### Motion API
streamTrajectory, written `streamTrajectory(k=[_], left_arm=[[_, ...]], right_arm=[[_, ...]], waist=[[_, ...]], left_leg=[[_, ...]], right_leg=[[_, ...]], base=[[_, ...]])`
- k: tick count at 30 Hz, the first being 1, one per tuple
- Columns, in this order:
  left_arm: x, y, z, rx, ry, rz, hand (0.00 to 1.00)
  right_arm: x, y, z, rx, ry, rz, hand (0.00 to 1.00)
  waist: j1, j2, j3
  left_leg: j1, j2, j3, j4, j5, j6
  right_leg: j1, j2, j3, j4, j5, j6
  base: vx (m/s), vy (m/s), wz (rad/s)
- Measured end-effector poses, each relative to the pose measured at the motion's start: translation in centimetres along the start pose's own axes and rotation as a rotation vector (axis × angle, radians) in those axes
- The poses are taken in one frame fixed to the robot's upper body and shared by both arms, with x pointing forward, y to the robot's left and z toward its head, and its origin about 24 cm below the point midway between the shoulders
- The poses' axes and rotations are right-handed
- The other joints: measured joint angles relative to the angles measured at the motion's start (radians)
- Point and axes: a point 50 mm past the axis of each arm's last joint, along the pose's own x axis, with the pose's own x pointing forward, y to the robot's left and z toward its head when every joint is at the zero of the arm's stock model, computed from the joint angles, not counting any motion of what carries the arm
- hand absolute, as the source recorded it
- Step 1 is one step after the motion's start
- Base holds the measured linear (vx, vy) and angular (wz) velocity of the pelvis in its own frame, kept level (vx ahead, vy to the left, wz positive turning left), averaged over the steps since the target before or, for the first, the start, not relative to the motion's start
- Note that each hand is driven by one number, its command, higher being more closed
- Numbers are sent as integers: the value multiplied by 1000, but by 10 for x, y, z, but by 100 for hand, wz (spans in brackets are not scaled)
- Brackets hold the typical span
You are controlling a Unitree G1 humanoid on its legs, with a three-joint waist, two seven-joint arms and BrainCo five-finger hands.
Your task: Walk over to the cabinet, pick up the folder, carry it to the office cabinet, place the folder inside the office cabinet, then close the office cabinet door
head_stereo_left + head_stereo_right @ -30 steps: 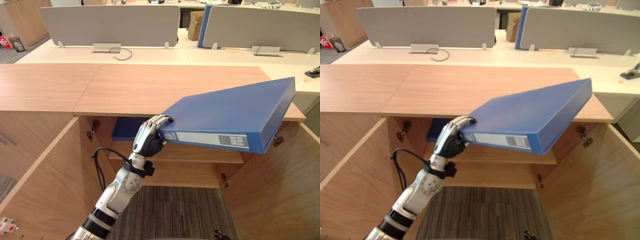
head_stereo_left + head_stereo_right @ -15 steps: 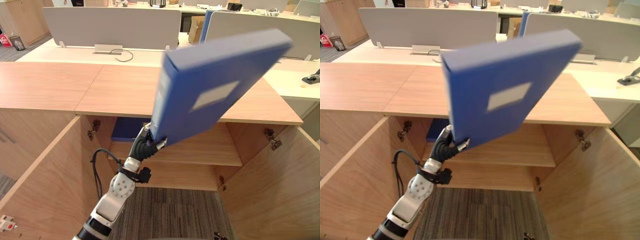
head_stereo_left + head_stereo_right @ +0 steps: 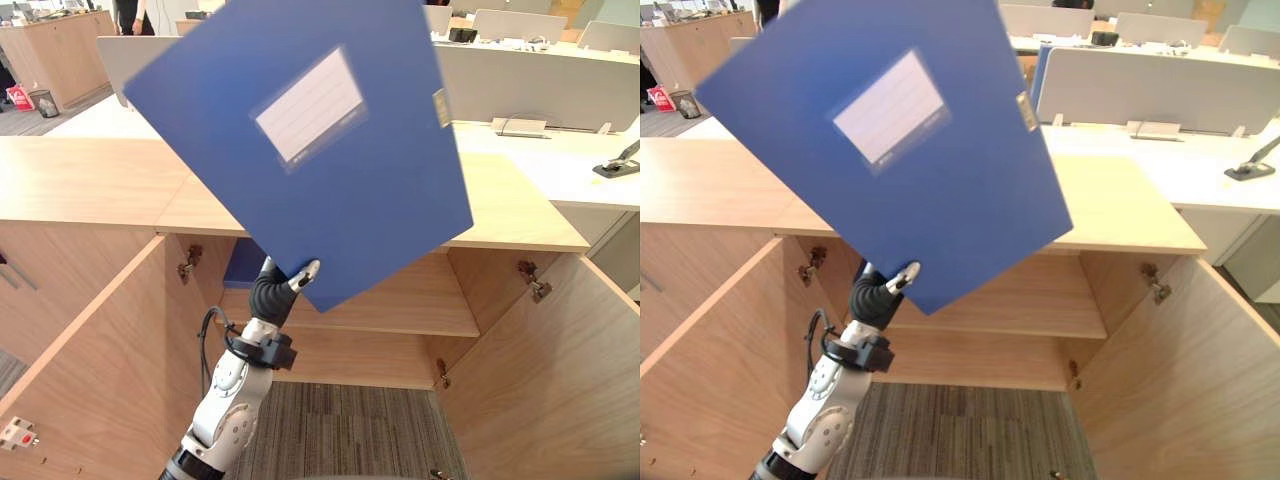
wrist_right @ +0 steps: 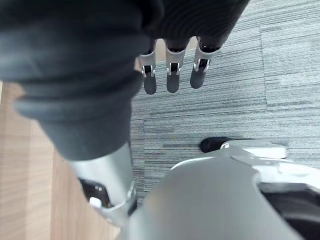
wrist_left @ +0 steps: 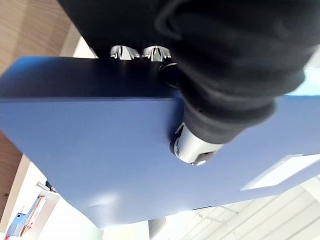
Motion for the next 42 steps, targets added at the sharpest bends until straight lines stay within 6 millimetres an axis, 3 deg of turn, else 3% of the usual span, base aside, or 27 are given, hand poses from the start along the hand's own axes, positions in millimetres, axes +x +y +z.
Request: streamTrajectory(k=[3, 6, 8, 10, 13, 16, 21, 26, 33, 38, 42], left_arm=[[-7, 5, -8, -52, 40, 44, 100], [-9, 2, -13, -84, 54, 54, 100], [-12, 2, -15, -99, 53, 79, 100], [-20, 5, -13, -120, 31, 131, 100], [-28, 14, -11, -124, 11, 197, 100], [-35, 22, -10, -116, 6, 242, 100], [-38, 21, -6, -112, -7, 245, 100], [-36, 17, -5, -116, -26, 235, 100], [-35, 20, -5, -92, -22, 234, 100], [-37, 31, -1, -28, -27, 261, 100], [-38, 33, -3, -1, -5, 260, 100]], right_arm=[[2, -2, 10, 176, -16, -47, 0], [3, 2, 50, 429, -158, -90, 0], [-10, 5, 87, 517, -362, -94, 0], [-39, -3, 135, 587, -636, -105, 0], [-79, -24, 175, 675, -911, -163, 0], [-108, -31, 189, 679, -1066, -200, 0], [-155, -26, 213, 654, -1298, -159, 0], [-197, 5, 241, 560, -1525, 80, 0], [-225, 51, 269, 393, -1635, 518, 0], [-232, 63, 298, 288, -1632, 733, 0], [-239, 73, 317, 223, -1636, 803, 0]], waist=[[2, 1, -2], [16, 1, -4], [20, 4, -6], [20, 7, -7], [21, 6, -7], [21, 6, -8], [27, 6, -8], [30, 4, -12], [45, 3, -13], [59, 2, -15], [62, 1, -16]], left_leg=[[-19, -1, -3, -2, 2, 0], [-33, -1, -3, 3, 7, -2], [-30, -1, 4, 4, 7, -2], [-21, 0, 13, 3, 6, -2], [-13, 1, 13, 2, 6, -2], [-12, 2, 12, 3, 5, -1], [-15, 3, 14, 6, 3, -1], [-19, 2, 20, 8, 3, -1], [-30, 1, 18, 8, 3, 0], [-35, -3, 6, 10, 6, 3], [-35, -4, -3, 6, 13, 3]], right_leg=[[-11, 0, 0, -15, 6, 1], [-24, 0, 0, -14, 10, 1], [-24, 0, 11, -14, 11, 1], [-20, -1, 18, -14, 11, 1], [-13, -3, 18, -14, 10, 1], [-12, -2, 18, -10, 10, 2], [-13, -1, 20, -9, 13, 5], [-19, 2, 28, -15, 17, 5], [-28, -1, 27, -16, 18, 7], [-28, -6, 19, -16, 20, 9], [-26, -7, 10, -16, 20, 9]], base=[[2, 5, 1], [37, 18, 2], [53, 20, -8], [23, 20, -10], [-13, 15, -1], [-63, 12, 1], [-46, 6, -1], [13, 10, -3], [3, 2, 0], [-9, 9, 4], [-15, 10, 8]])
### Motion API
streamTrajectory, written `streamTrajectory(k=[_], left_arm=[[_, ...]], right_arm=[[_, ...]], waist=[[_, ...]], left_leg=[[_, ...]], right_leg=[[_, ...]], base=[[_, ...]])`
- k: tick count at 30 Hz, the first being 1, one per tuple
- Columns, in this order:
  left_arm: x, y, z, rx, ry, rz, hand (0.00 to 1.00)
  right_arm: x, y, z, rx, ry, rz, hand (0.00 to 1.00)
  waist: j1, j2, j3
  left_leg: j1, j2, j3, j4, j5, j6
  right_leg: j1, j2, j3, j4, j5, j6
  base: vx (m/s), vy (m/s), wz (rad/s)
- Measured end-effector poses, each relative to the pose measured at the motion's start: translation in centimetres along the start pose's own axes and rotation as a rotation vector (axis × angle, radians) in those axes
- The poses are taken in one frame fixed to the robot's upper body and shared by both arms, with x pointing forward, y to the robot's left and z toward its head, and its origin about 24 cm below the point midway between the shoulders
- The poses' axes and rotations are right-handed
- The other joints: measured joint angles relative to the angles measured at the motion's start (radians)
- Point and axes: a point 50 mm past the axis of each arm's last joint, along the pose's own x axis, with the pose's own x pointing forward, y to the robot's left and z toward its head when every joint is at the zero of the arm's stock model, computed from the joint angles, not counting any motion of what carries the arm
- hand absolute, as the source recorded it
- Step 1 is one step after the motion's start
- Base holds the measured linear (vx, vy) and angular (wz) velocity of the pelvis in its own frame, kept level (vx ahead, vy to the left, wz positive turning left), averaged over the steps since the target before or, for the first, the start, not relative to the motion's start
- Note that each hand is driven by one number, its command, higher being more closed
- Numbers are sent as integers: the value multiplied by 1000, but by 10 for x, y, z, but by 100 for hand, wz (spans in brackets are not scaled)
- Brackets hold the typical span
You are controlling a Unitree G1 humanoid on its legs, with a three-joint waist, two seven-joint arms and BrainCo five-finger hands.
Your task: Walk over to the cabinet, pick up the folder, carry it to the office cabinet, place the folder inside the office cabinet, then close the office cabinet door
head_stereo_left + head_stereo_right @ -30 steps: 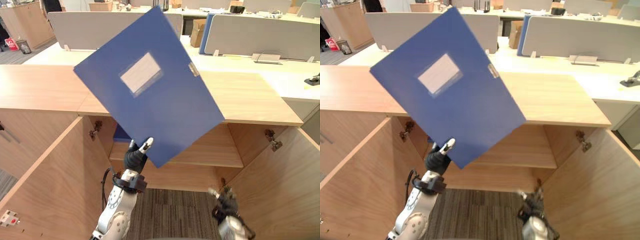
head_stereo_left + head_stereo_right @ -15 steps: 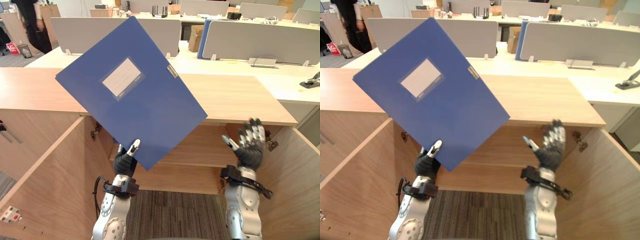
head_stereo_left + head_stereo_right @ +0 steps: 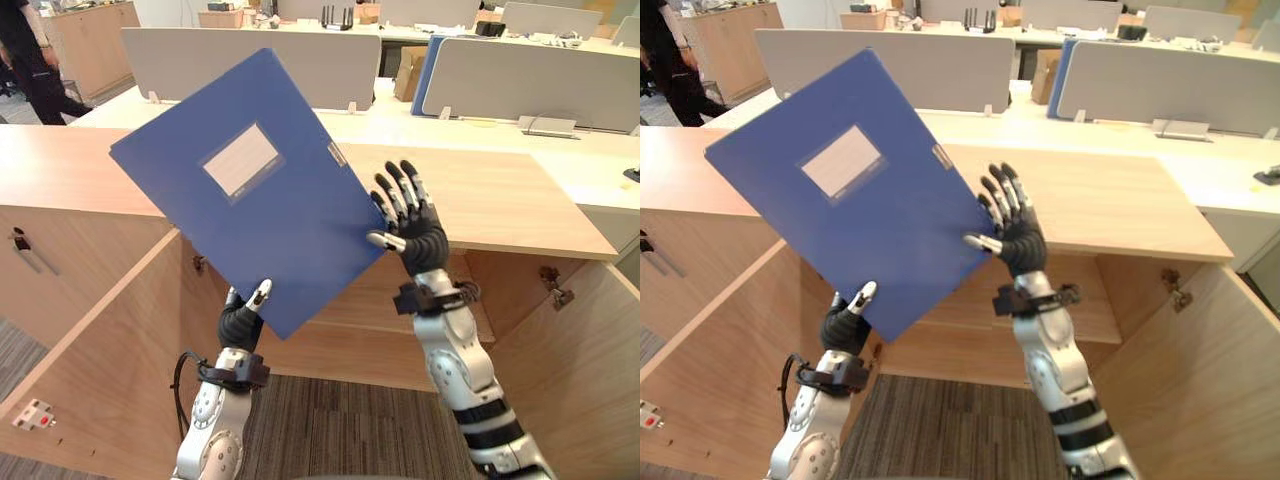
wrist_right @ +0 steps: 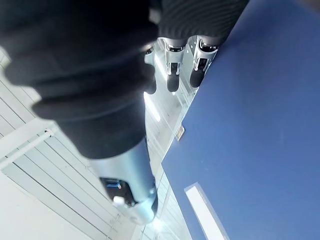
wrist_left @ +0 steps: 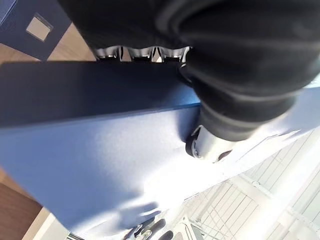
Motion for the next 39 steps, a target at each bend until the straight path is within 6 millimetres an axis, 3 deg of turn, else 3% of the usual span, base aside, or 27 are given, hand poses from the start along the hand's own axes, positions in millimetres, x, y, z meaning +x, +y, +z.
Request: streamTrajectory(k=[14, 18, 24, 30, 39], left_arm=[[-6, 10, -5, 72, 71, -16, 100], [-11, 0, -18, 70, 144, -98, 100], [-13, -8, -26, 52, 186, -148, 100], [-12, -3, -33, 42, 218, -126, 100], [-23, 9, -44, 50, 312, -87, 100]], right_arm=[[52, -6, 0, -263, 172, 197, 0], [84, -7, 9, -439, 170, 212, 0], [110, -5, 21, -625, 125, 173, 0], [117, -2, 5, -684, 174, 138, 0], [109, -17, -27, -608, 418, 177, 0]], waist=[[25, -2, -18], [31, -2, -19], [38, -2, -19], [46, -2, -19], [45, -1, -18]], left_leg=[[-19, 0, -36, -4, 26, -8], [-29, 9, -40, -4, 35, -14], [-30, 22, -39, -5, 39, -19], [-33, 35, -39, -9, 45, -30], [-51, 37, -38, -7, 47, -33]], right_leg=[[1, 4, -34, 0, 8, -12], [-7, 14, -37, 1, 15, -22], [-10, 27, -37, 0, 20, -30], [-14, 40, -37, -1, 24, -36], [-31, 41, -36, -3, 27, -39]], base=[[-27, 4, 8], [-38, -19, 2], [-6, -3, 0], [0, 0, 0], [8, 3, 0]])
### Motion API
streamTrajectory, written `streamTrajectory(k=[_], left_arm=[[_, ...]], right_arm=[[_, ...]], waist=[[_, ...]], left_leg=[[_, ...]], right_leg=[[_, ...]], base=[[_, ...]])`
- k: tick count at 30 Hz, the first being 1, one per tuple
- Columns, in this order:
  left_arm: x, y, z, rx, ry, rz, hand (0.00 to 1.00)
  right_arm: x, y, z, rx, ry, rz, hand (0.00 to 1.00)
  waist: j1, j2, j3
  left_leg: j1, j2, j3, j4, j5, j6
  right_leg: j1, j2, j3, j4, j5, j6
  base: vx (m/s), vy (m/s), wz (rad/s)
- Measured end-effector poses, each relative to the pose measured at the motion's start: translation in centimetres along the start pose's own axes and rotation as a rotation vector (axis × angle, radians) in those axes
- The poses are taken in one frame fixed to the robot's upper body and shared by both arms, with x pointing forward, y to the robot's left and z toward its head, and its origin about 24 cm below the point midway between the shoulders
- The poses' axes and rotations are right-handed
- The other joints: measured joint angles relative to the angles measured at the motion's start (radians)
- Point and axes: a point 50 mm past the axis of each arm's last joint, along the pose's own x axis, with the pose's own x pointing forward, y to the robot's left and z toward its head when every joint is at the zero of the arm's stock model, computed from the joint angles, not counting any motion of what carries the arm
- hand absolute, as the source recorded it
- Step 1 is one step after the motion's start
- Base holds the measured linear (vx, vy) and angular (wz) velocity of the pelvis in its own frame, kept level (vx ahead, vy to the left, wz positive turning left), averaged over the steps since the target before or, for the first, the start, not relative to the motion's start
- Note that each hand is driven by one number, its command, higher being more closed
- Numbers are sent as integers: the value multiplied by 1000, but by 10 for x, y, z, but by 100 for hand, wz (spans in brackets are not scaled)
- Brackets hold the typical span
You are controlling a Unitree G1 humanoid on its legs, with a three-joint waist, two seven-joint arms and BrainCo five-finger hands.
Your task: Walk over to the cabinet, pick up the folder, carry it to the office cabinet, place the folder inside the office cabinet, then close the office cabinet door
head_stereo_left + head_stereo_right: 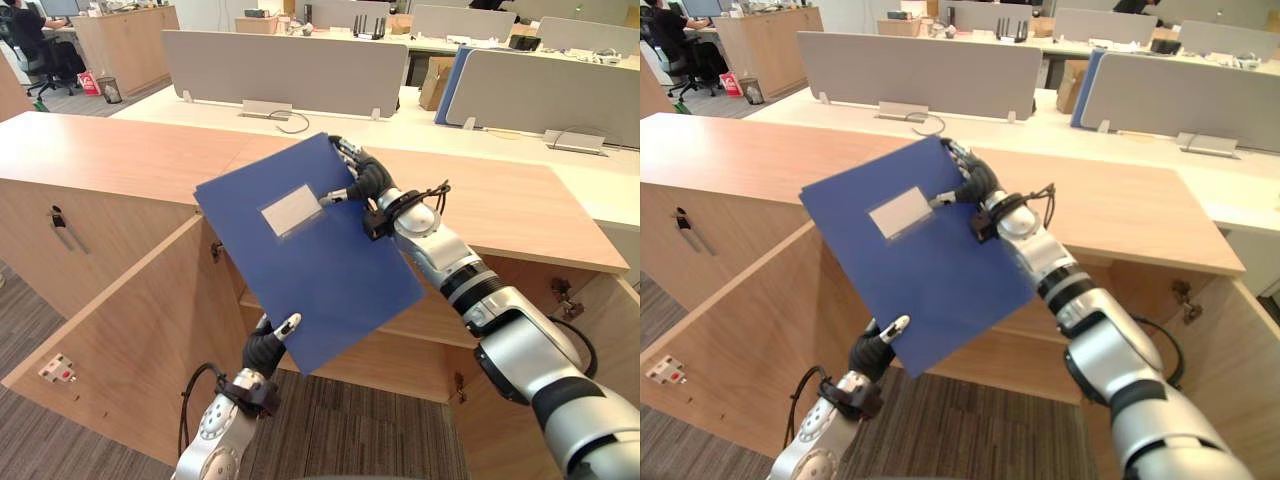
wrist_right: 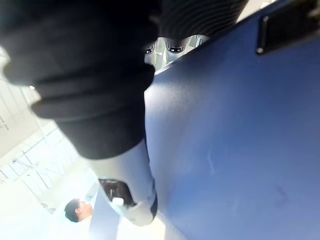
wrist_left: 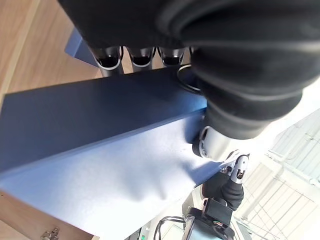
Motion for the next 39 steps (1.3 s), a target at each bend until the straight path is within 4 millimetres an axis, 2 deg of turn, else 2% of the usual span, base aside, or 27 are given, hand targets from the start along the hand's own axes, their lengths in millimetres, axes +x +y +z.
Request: streamTrajectory(k=[11, 16, 30, 39], left_arm=[[-5, 0, -9, 20, 86, -5, 100], [-6, 0, -14, 42, 122, 8, 100], [-4, 5, -9, 100, 109, 44, 100], [-4, 8, -7, 113, 101, 64, 100]], right_arm=[[-13, -6, -42, 36, 177, -22, 0], [-19, 3, -66, 99, 240, -94, 0], [-22, 13, -73, 262, 229, -171, 0], [-32, 17, -76, 348, 204, -224, 0]], waist=[[0, 2, -1], [0, 6, -3], [-7, 10, -5], [-6, 11, -7]], left_leg=[[1, 3, 2, 1, 0, 0], [1, 5, 8, 1, -1, -1], [1, 6, 15, 1, -2, -3], [1, 6, 15, 2, -2, -3]], right_leg=[[0, 3, 3, 0, 2, -2], [-4, 6, 10, 0, 3, -4], [-8, 7, 17, 1, 3, -5], [-7, 7, 17, 1, 3, -5]], base=[[3, 1, 0], [4, 4, -3], [1, 1, -1], [0, 0, 0]])
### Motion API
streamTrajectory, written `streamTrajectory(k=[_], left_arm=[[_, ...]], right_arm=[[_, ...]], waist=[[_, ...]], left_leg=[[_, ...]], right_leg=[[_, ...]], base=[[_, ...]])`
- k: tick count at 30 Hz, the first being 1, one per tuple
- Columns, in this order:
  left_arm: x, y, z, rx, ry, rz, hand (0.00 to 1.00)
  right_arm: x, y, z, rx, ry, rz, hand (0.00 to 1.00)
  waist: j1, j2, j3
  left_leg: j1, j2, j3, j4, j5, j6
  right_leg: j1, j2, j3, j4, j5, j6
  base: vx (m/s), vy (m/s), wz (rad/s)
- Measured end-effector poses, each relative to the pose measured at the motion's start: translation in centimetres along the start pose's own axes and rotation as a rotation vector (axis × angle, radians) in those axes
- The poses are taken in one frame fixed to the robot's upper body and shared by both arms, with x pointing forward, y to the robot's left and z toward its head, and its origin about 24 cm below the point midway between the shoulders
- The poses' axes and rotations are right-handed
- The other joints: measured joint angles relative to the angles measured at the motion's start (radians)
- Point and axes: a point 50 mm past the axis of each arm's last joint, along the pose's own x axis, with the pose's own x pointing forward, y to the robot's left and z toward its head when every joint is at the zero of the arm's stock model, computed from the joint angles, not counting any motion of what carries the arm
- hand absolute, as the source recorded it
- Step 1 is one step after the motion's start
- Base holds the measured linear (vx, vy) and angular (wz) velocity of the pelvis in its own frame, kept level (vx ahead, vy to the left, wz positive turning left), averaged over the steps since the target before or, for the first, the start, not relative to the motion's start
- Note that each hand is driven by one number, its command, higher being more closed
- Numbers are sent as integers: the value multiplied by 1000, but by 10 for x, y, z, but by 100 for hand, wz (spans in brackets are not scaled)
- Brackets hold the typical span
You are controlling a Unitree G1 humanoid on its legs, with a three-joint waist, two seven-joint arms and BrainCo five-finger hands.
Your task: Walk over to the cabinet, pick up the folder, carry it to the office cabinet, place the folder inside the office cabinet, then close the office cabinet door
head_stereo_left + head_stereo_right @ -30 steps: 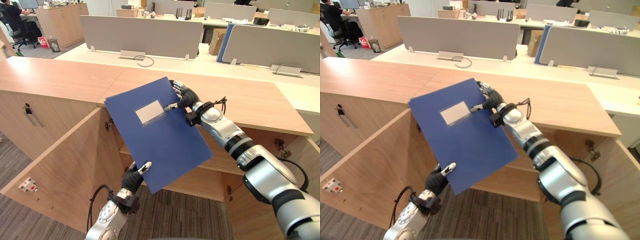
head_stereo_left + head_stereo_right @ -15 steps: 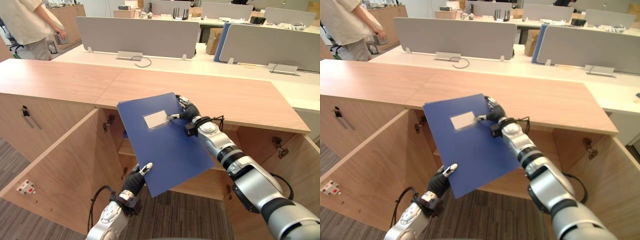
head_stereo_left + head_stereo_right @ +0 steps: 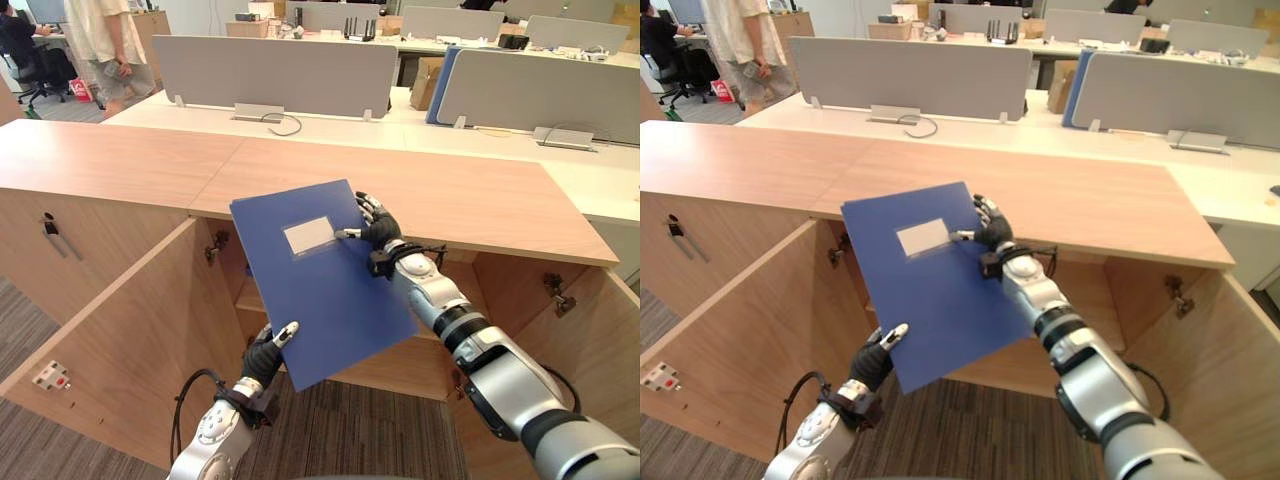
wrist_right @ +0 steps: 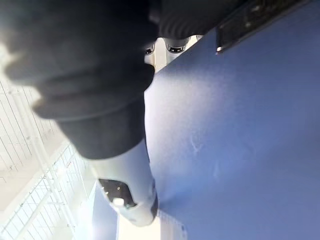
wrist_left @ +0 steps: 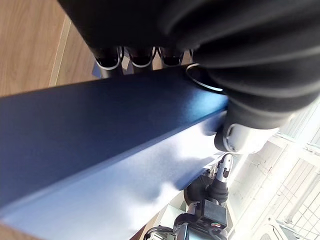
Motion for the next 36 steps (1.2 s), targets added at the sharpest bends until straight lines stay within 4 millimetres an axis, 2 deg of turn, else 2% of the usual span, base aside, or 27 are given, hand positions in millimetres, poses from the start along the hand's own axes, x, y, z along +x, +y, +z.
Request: streamTrajectory(k=[8, 15, 21, 24, 26, 31, 36], left_arm=[[2, 2, 4, 19, -24, 16, 100], [11, 4, 21, 69, -102, 7, 100], [9, 11, 26, 132, -99, 6, 100], [8, 16, 30, 188, -84, -9, 100], [14, 16, 40, 253, -93, -41, 100], [25, 17, 60, 368, -130, -84, 100], [29, 13, 66, 397, -143, -110, 100]], right_arm=[[-8, -3, -1, 114, -31, -21, 0], [-16, -11, 28, 127, -122, 82, 0], [-23, -19, 24, 28, -47, 167, 0], [-25, -31, 26, -90, 32, 210, 0], [-28, -42, 28, -104, 59, 211, 0], [-31, -52, 26, -142, 88, 199, 0], [-34, -55, 18, -167, 142, 199, 0]], waist=[[-5, 0, 0], [-18, -1, 0], [-24, -1, 0], [-23, -2, -1], [-20, -3, -1], [-18, -3, -1], [-18, -3, -1]], left_leg=[[0, 0, -1, 1, 0, 0], [1, 0, -1, 1, 0, 0], [1, 0, 2, 0, 0, 0], [2, 2, 3, 0, 0, -1], [2, 5, 3, 0, 0, -2], [3, 16, 11, 2, -2, -9], [2, 22, 14, 2, -2, -11]], right_leg=[[1, 0, -1, 0, 0, 0], [2, 0, -1, 0, 0, 0], [1, 1, 1, 0, 1, 0], [1, 3, 2, 0, 2, -1], [1, 6, 2, 0, 3, -3], [0, 16, 7, -1, 7, -9], [0, 23, 10, -7, 12, -15]], base=[[0, 0, 0], [0, 0, 0], [0, 0, 0], [0, 0, 0], [0, 0, 0], [0, 0, -3], [0, 0, -2]])
